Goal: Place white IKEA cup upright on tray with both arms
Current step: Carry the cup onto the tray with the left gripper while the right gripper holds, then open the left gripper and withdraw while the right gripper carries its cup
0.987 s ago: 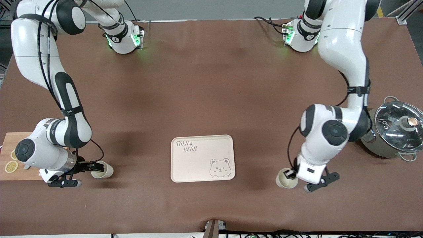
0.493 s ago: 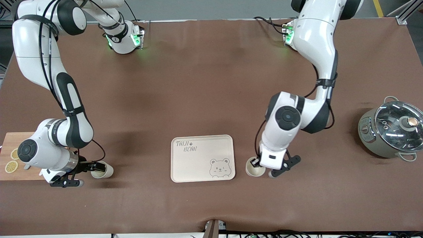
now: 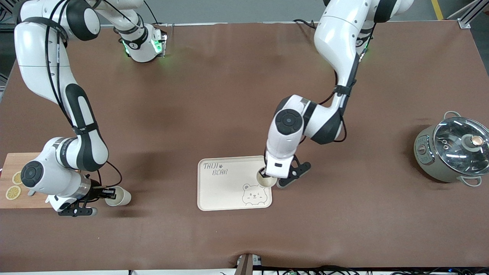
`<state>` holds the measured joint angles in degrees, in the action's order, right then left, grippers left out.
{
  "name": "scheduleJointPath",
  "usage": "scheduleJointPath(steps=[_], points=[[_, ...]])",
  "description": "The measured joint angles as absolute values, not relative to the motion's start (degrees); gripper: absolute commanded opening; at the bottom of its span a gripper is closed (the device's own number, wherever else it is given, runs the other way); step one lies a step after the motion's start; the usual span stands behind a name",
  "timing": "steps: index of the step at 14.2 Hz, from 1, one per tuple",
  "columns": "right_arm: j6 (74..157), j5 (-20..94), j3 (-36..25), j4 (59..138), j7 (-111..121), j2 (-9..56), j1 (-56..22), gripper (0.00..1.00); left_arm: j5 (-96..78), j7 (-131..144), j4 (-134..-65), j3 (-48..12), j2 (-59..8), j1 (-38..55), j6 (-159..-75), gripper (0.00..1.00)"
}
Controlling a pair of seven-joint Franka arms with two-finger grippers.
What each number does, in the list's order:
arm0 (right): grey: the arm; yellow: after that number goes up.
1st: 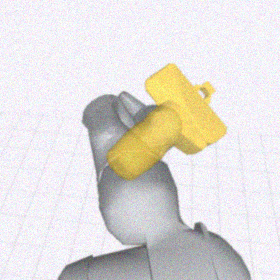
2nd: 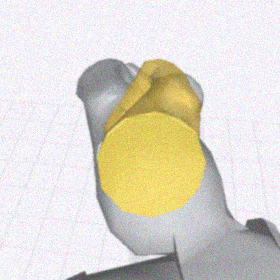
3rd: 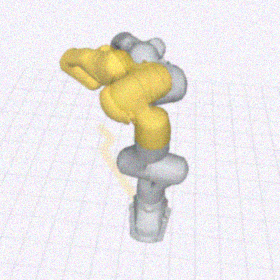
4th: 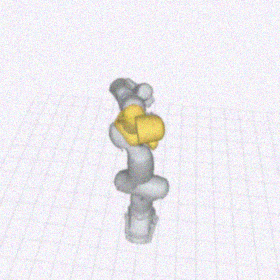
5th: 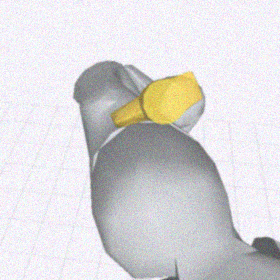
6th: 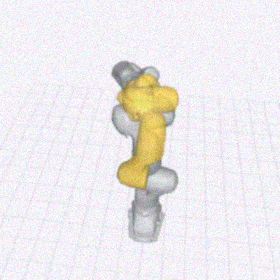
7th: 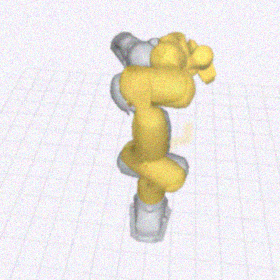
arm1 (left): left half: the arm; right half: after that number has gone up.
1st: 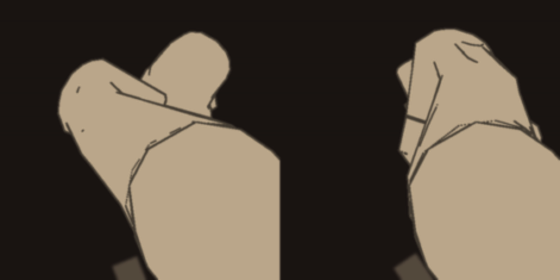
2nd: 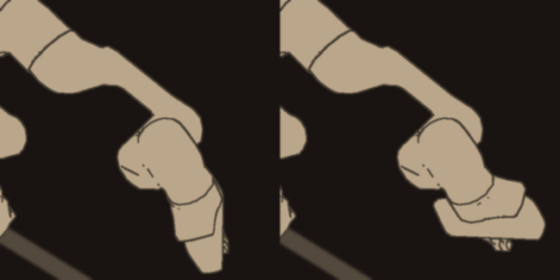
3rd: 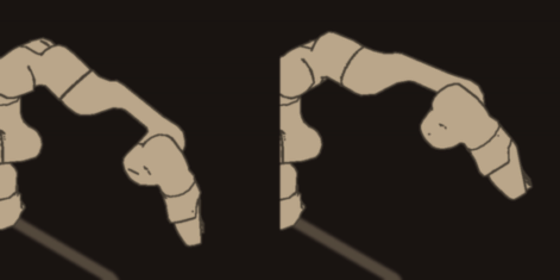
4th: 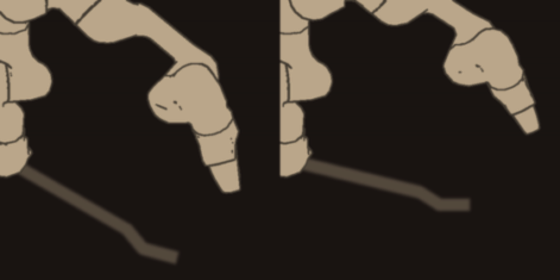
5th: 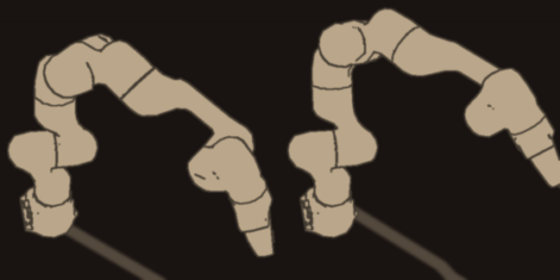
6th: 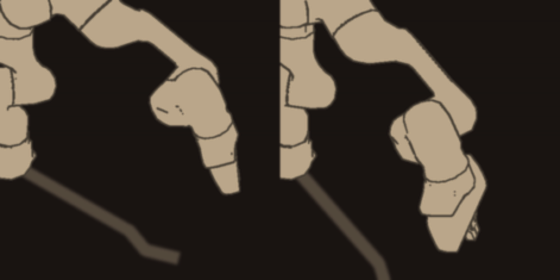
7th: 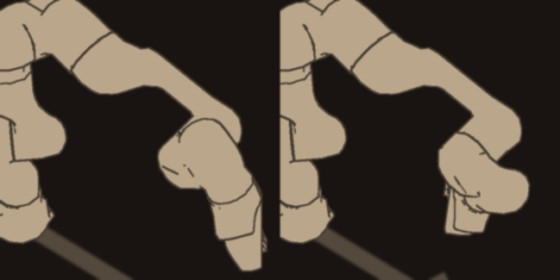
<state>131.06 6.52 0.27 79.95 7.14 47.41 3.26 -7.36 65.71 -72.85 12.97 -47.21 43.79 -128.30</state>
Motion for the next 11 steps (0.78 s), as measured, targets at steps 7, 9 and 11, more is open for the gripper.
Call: scheduleJointPath(steps=[7,9,11], points=[[131.1,6.5,0.3,79.9,8.3,47.4,3.2,0.00,-7.4,67.3,-72.9,13.0,-51.1,46.0,-128.5,0.00],[131.1,6.5,0.3,79.9,8.4,47.4,3.2,0.00,-7.4,67.3,-72.9,13.0,-51.8,46.0,-128.9,0.04],[131.1,6.6,0.3,79.6,8.4,47.4,3.1,0.00,-7.4,67.3,-72.9,13.0,-51.8,46.0,-129.1,0.46]])
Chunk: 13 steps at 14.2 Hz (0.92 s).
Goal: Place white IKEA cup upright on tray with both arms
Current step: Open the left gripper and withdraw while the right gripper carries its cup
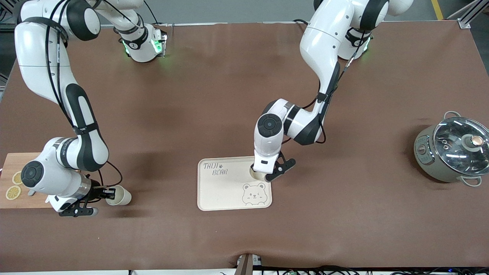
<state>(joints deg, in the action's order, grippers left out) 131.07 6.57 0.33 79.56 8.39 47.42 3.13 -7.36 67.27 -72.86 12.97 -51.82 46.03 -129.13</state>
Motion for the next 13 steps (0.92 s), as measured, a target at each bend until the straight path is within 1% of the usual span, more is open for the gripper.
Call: scheduleJointPath(steps=[1,2,3,8,10,13], points=[[130.8,6.6,0.4,79.2,8.4,47.4,3.1,0.00,-7.4,67.3,-72.9,13.0,-51.8,46.0,-129.1,0.67],[129.9,6.7,0.4,78.8,8.4,47.4,3.1,0.00,-7.4,67.3,-72.9,13.0,-51.8,46.0,-129.2,0.78],[128.7,6.7,0.6,78.3,8.4,47.4,3.1,0.00,-7.4,67.3,-72.8,13.0,-51.8,46.0,-129.2,1.00],[120.6,9.1,1.7,72.6,8.4,47.4,3.1,0.00,-7.4,67.3,-72.0,13.5,-50.5,45.9,-129.8,1.00],[119.2,10.2,1.9,70.9,8.2,47.4,2.9,0.00,-7.4,67.2,-71.9,13.9,-48.2,45.4,-129.3,1.00],[118.6,10.3,2.0,70.0,5.4,47.4,1.3,0.00,-7.4,64.7,-71.9,14.2,-43.6,43.0,-125.8,1.00]])
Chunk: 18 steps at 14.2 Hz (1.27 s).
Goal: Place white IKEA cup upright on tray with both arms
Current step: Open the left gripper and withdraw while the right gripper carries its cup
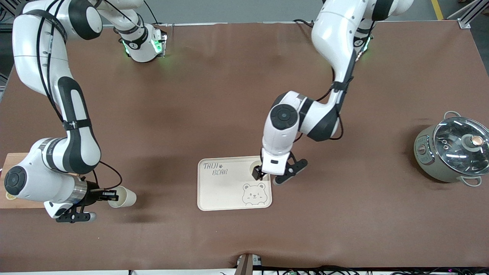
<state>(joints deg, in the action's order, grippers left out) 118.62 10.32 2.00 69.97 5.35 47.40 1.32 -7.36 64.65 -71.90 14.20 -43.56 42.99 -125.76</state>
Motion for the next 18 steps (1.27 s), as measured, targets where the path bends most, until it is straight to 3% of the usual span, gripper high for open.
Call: scheduleJointPath(steps=[7,18], points=[[115.4,10.3,2.2,68.3,-13.0,46.9,-7.3,0.00,-7.4,48.9,-72.3,14.4,-32.7,34.2,-110.0,1.00],[115.4,4.3,1.8,66.9,-33.9,46.8,-20.0,0.00,-7.3,19.5,-76.4,14.6,-22.5,22.7,-101.6,1.00]])
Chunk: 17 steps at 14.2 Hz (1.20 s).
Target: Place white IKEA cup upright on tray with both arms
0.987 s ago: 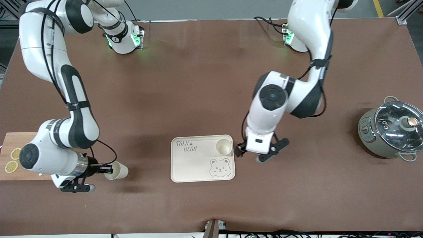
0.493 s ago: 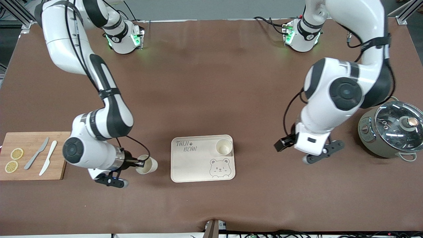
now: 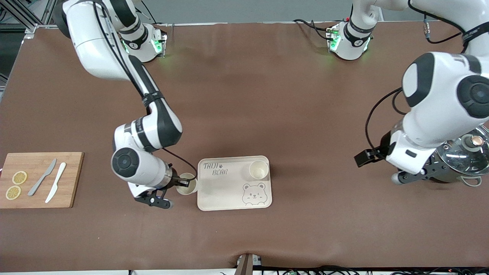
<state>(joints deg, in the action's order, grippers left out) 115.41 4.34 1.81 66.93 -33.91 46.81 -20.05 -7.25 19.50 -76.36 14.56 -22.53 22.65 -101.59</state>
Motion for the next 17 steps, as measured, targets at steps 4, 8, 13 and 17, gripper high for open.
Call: scheduleJointPath(steps=[4,8,13,17], points=[[117.4,3.0,1.8,67.3,-37.8,47.2,-21.9,0.00,-7.2,11.8,-77.0,14.6,-20.4,20.4,-99.6,1.00],[119.4,3.0,1.5,67.6,-37.9,47.8,-21.9,0.00,-6.2,4.4,-77.1,14.6,-18.2,18.3,-96.6,1.00],[123.3,3.0,1.5,69.7,-38.1,48.4,-21.9,0.00,-3.8,1.4,-77.3,14.6,-14.1,16.7,-92.3,1.00],[125.0,3.0,1.5,70.7,-38.8,49.0,-22.3,0.00,-2.6,0.2,-81.1,14.6,-9.8,16.1,-91.8,1.00]])
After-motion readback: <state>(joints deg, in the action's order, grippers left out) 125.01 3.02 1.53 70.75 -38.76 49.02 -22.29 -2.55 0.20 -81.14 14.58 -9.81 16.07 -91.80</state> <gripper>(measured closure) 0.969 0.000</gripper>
